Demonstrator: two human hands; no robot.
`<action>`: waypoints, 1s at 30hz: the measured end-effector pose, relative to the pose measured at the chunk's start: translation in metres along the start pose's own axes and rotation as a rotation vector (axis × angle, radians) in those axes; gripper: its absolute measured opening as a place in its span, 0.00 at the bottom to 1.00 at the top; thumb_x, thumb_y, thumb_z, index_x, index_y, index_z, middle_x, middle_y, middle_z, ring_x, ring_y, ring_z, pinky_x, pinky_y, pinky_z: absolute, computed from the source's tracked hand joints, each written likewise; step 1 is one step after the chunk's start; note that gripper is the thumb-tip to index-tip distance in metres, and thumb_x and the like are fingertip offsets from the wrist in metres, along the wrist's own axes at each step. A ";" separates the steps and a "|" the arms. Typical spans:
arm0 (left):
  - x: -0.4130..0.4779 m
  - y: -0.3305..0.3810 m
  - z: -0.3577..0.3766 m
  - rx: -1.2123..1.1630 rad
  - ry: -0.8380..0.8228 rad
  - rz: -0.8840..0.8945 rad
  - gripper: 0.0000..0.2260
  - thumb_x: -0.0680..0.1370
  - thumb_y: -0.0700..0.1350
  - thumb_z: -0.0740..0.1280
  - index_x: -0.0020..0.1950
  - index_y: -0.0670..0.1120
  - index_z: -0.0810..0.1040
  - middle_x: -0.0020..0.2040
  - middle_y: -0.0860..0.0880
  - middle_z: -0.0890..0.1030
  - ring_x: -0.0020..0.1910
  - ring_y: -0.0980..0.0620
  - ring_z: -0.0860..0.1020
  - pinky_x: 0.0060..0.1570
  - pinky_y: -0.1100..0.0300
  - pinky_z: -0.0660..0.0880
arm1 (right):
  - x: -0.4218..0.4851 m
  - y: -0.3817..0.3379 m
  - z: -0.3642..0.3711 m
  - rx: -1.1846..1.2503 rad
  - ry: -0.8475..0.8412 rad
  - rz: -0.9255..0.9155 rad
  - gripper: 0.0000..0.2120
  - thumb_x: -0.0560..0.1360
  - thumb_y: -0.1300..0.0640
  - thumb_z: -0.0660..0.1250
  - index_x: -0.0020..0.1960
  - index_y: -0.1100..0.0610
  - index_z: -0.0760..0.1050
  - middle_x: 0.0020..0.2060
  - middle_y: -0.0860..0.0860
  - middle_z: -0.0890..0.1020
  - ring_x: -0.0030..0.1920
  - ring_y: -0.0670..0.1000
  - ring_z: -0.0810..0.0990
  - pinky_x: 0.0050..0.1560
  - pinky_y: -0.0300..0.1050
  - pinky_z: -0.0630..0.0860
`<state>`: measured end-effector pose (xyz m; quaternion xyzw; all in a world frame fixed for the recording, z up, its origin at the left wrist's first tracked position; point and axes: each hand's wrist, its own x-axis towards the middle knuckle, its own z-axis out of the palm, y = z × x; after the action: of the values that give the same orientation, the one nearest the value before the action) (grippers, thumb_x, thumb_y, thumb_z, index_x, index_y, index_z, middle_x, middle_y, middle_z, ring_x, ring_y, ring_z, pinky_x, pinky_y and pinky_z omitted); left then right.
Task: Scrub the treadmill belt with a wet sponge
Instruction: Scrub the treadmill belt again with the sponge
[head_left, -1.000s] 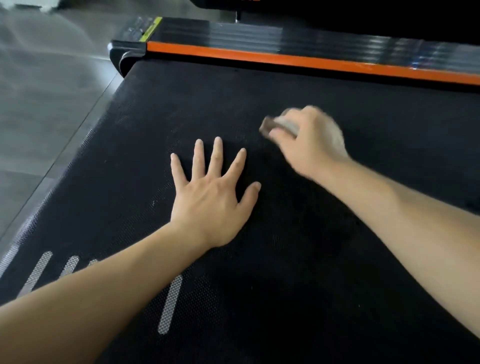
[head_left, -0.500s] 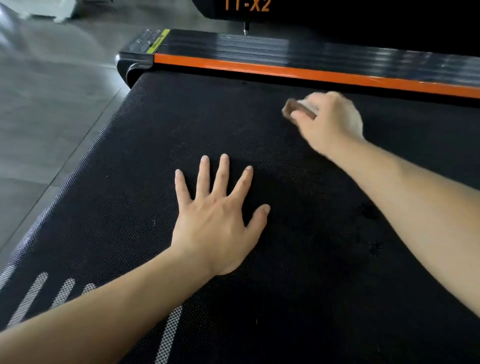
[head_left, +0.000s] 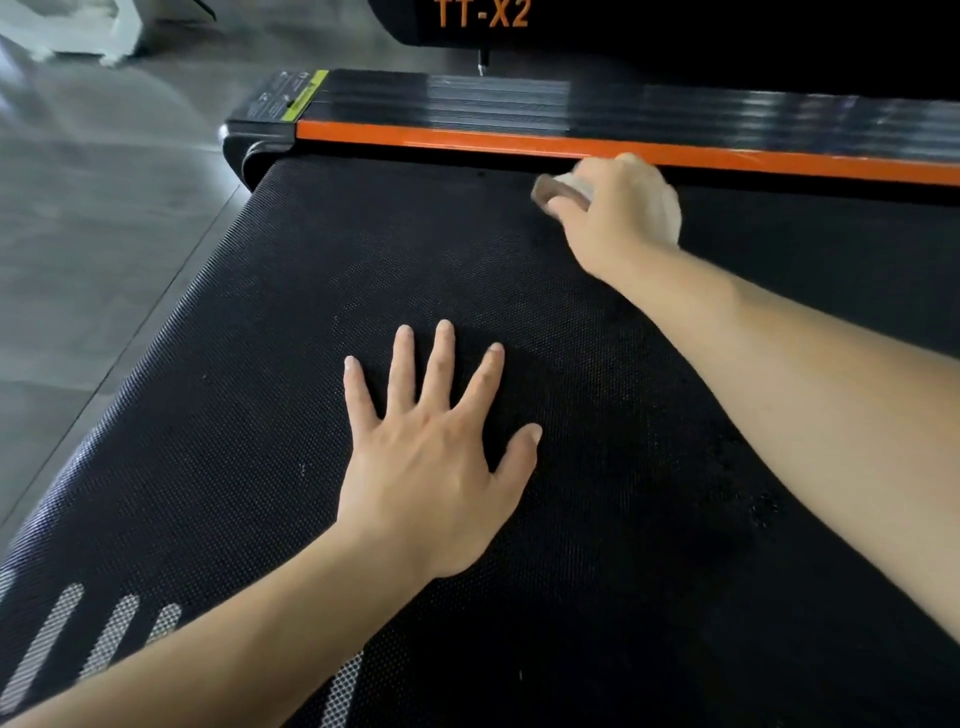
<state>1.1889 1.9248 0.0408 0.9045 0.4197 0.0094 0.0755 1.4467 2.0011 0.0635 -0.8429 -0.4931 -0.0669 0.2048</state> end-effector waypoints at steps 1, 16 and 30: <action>0.000 0.000 0.000 -0.005 0.000 0.000 0.34 0.79 0.72 0.39 0.83 0.60 0.43 0.84 0.49 0.40 0.82 0.44 0.33 0.77 0.34 0.36 | -0.005 0.004 -0.002 0.049 -0.038 -0.054 0.15 0.79 0.43 0.66 0.57 0.53 0.81 0.52 0.52 0.80 0.52 0.56 0.78 0.47 0.49 0.73; 0.001 0.001 0.000 -0.014 0.002 0.006 0.34 0.79 0.71 0.41 0.83 0.60 0.44 0.84 0.49 0.42 0.82 0.44 0.35 0.77 0.34 0.36 | -0.002 0.054 -0.029 -0.004 0.034 0.288 0.13 0.79 0.44 0.64 0.54 0.53 0.80 0.49 0.54 0.83 0.49 0.59 0.80 0.45 0.50 0.74; 0.002 -0.001 -0.001 -0.011 0.001 -0.001 0.35 0.78 0.72 0.40 0.83 0.60 0.45 0.85 0.49 0.43 0.82 0.43 0.36 0.77 0.34 0.37 | -0.071 0.045 -0.034 0.142 -0.097 -0.024 0.11 0.78 0.42 0.67 0.50 0.50 0.80 0.45 0.50 0.77 0.43 0.53 0.76 0.42 0.48 0.73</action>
<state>1.1896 1.9272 0.0413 0.9037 0.4203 0.0122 0.0803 1.4528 1.9109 0.0590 -0.8224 -0.5161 0.0066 0.2393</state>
